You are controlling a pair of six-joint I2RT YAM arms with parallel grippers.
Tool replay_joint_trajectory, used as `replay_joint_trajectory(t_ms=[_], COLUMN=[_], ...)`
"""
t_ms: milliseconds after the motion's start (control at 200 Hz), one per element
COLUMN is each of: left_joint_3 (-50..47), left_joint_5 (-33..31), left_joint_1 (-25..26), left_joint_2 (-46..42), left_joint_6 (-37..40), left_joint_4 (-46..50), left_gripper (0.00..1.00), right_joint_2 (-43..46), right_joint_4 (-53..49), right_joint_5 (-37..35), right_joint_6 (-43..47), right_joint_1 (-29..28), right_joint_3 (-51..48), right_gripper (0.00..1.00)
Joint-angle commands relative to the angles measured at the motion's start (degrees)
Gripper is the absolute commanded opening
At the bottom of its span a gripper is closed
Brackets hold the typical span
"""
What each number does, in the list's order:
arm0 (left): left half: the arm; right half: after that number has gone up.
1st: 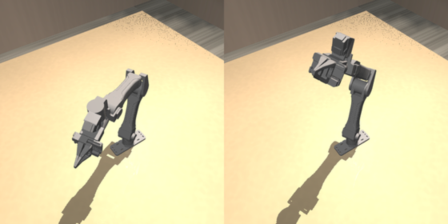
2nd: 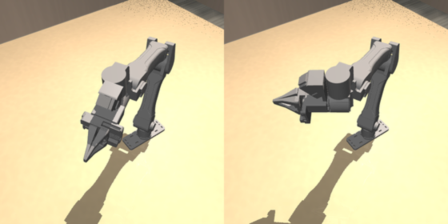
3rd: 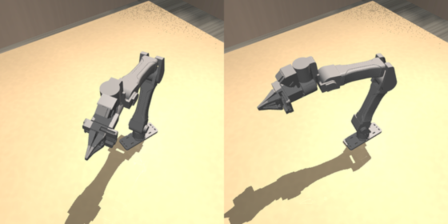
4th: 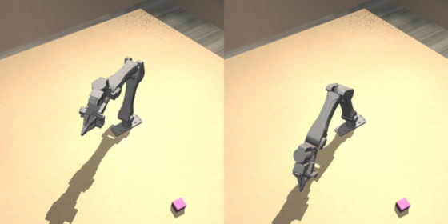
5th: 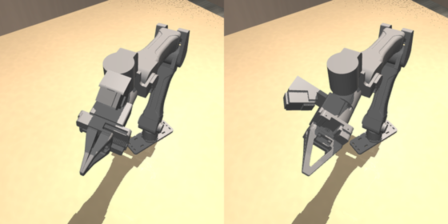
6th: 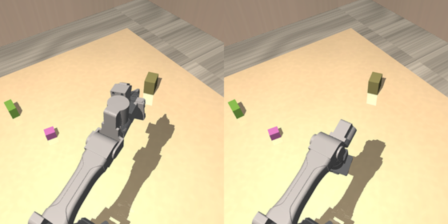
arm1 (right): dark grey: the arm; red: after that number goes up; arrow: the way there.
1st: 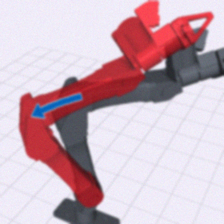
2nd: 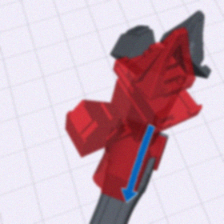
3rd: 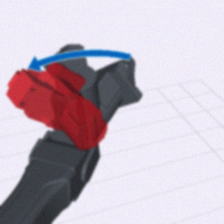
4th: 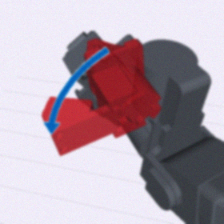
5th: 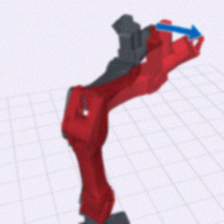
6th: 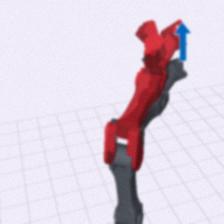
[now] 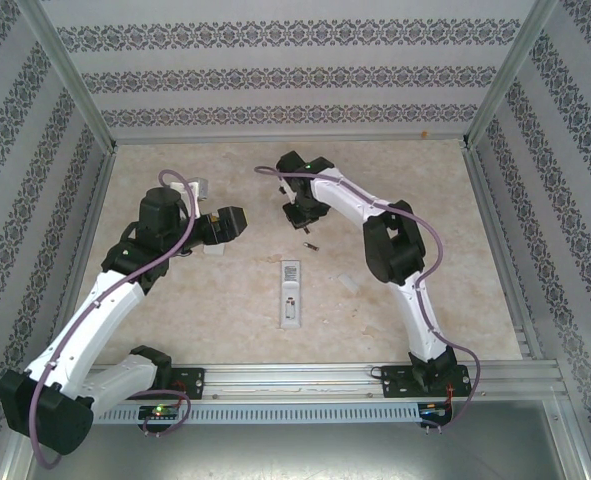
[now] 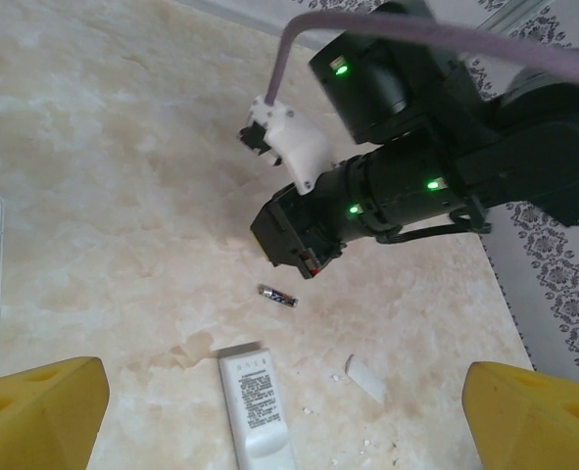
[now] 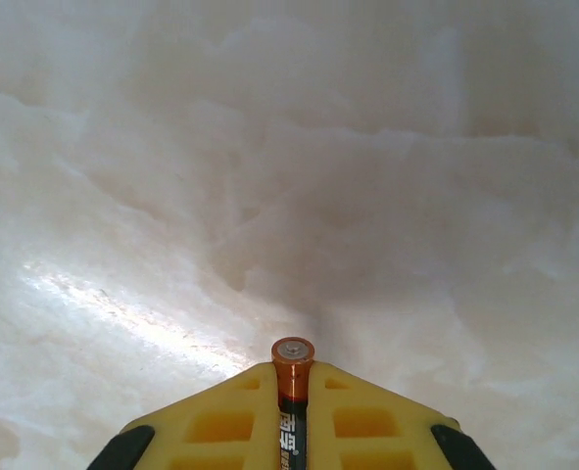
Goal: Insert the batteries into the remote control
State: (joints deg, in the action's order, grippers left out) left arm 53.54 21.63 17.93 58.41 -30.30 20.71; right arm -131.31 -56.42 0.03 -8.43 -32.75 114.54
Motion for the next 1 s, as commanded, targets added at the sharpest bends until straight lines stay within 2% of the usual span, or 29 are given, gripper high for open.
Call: replay_joint_trajectory(t_ms=[0, 70, 165, 265, 350, 510, 664, 994], left_joint_3=[1.3, 2.2, 1.8, 0.3, -0.9, -1.9, -1.3, -3.1], left_joint_5=[1.0, 1.9, 2.5, 1.9, 0.6, 0.7, 1.8, 2.8], left_joint_1=[0.0, 0.2, 0.5, 1.0, 1.2, 1.2, 1.2, 1.2], left_joint_2=[2.4, 4.3, 5.0, 3.7, 2.5, 0.5, -1.7, -7.9], left_joint_6=[0.7, 1.5, 2.1, 2.3, 2.5, 3.3, 4.8, 4.4], left_joint_4=[4.3, 6.6, 7.0, 5.6, 5.2, 6.5, 9.3, 12.3], left_gripper=[0.94, 0.94, 0.93, 0.93, 0.94, 0.94, 0.95, 0.95], right_joint_2=[12.5, 21.6, 33.6, 41.2, 44.2, 40.6, 36.7, 36.5], right_joint_4=[3.1, 11.4, 19.3, 24.9, 30.3, 30.7, 29.6, 29.5], right_joint_5=[4.6, 6.4, 2.7, -0.9, -1.9, -1.5, -4.7, -11.4], right_joint_6=[-13.2, -24.0, -35.2, -43.4, -49.2, -51.0, -53.0, -58.7], right_joint_1=[0.2, -1.2, -6.4, -12.4, -16.7, -22.9, -28.0, -29.8], right_joint_3=[-6.9, -19.8, -35.6, -46.5, -53.5, -54.5, -53.4, -56.4], right_gripper=[0.11, 0.11, 0.11, 0.11, 0.11, 0.12, 0.12, 0.13])
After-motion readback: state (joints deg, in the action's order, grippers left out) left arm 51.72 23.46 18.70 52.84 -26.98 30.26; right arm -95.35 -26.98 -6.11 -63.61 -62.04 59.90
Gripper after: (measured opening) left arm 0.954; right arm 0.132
